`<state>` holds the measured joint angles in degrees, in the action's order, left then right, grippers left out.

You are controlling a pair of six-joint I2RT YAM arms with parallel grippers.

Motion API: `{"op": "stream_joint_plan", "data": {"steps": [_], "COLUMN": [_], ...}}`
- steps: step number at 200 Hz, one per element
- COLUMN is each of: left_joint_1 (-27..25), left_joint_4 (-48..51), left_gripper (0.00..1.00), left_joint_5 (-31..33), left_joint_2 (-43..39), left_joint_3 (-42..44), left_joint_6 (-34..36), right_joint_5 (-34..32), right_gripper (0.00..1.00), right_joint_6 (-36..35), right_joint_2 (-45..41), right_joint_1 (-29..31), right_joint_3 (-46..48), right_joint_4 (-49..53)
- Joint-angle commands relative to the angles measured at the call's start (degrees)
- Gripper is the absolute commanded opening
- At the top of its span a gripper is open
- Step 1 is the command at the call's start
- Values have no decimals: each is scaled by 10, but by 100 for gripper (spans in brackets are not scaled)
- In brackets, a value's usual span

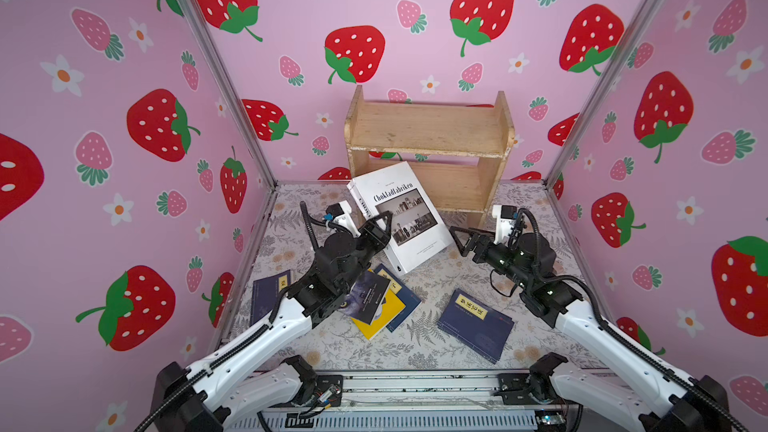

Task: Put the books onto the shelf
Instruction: 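Lift the white book with both grippers toward the wooden shelf, then slide the white book onto the lower shelf tier with both grippers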

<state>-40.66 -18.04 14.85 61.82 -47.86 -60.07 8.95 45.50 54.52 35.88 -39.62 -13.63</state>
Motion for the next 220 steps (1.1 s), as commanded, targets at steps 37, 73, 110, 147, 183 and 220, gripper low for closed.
{"op": "stream_joint_plan", "data": {"steps": [37,73,110,147,183,220], "left_joint_1": [-20,-24,-22,-20,-17,-14], "left_joint_4": [-251,-323,-368,-385,-371,-347], "left_gripper": [17,17,17,18,20,22], "left_joint_5": [195,252,295,327,364,374], "left_joint_2": [131,226,308,389,436,466], "left_joint_3": [-57,-117,-181,-239,-274,-295], "left_joint_6": [18,25,27,8,13,-6], "right_joint_5": [-91,-90,-99,-123,-114,-77], "right_gripper": [95,93,92,92,91,89], "right_joint_6": [43,62,38,2,-28,-27], "right_joint_2": [-29,41,99,147,196,257], "right_joint_1": [0,0,-1,-5,-12,-20], "right_joint_3": [-14,-42,-68,-98,-114,-150], "right_joint_4": [-31,-53,-74,-100,-154,-144]}}
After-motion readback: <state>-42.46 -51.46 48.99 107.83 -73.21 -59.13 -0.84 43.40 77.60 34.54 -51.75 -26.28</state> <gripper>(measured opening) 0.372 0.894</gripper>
